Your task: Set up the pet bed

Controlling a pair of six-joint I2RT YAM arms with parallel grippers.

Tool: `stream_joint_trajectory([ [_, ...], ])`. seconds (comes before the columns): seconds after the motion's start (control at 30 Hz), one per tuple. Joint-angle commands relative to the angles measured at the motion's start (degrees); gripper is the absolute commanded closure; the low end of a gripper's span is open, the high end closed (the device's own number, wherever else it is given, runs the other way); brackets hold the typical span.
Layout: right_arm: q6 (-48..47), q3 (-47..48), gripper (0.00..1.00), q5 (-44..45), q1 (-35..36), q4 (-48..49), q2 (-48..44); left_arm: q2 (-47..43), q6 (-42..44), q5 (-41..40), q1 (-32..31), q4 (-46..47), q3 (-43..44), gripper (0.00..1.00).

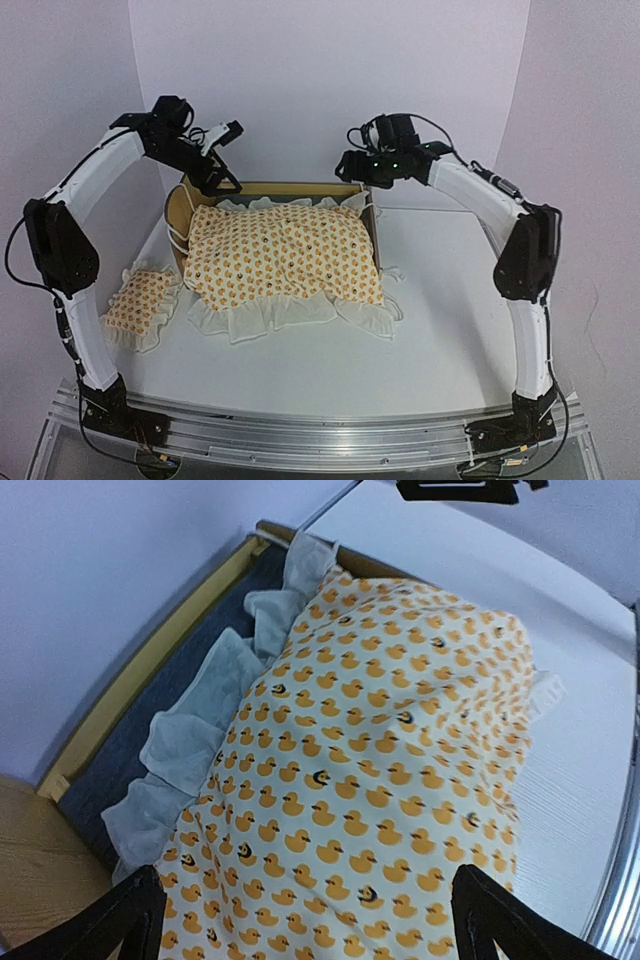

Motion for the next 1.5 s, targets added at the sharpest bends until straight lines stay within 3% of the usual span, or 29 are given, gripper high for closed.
stream_joint_trajectory([
  [0.0, 5.0, 6.7, 0.2, -5.6, 0.6, -5.2, 10.4, 6.9, -10.0, -16.7, -1.9, 10.0, -0.6, 0.01],
  [0.23, 4.9, 9.4, 0.24, -7.0, 1.2, -5.6, 17.0, 16.2, -8.9, -23.8, -2.8, 9.3, -3.4, 0.01],
  [0.33, 4.6, 9.0, 0.46, -7.5, 1.3, -5.7, 17.4, 16.1, -8.3, -24.3, -2.7, 12.5, -6.9, 0.05],
  [0.4, 4.6, 8.5, 0.71, -7.3, 1.2, -5.6, 17.0, 15.5, -8.0, -23.0, -2.7, 13.3, -7.8, 0.26],
  [0.5, 4.1, 9.3, 0.99, -6.3, 1.2, -5.5, 16.2, 14.2, -8.2, -21.2, -2.7, 14.5, -8.0, 0.82],
  [0.53, 4.0, 10.0, 1.0, -5.7, 1.2, -5.5, 16.1, 13.5, -8.3, -21.2, -2.7, 15.7, -8.0, 0.95],
  [0.57, 4.0, 10.9, 1.0, -4.7, 1.1, -5.4, 15.9, 12.7, -8.3, -21.9, -2.8, 17.0, -7.8, 0.99],
  [0.7, 4.8, 12.6, 1.0, 0.7, 1.1, -1.5, 14.2, 10.1, -7.1, -25.1, -2.5, 24.3, -6.1, 1.0],
  [0.93, 3.2, 7.5, 1.0, 10.8, 0.8, 17.9, 10.2, 9.2, -2.1, -29.2, -2.4, 39.5, -4.8, 1.0],
  [1.3, 1.9, 11.0, 1.0, 16.6, -1.1, 26.3, 15.2, 15.7, 0.0, -30.8, -1.6, 50.8, -1.6, 1.0],
  [1.47, 1.0, 15.0, 1.0, 17.1, -1.9, 28.2, 19.1, 20.8, 0.8, -30.9, -1.5, 50.4, 4.6, 1.0],
])
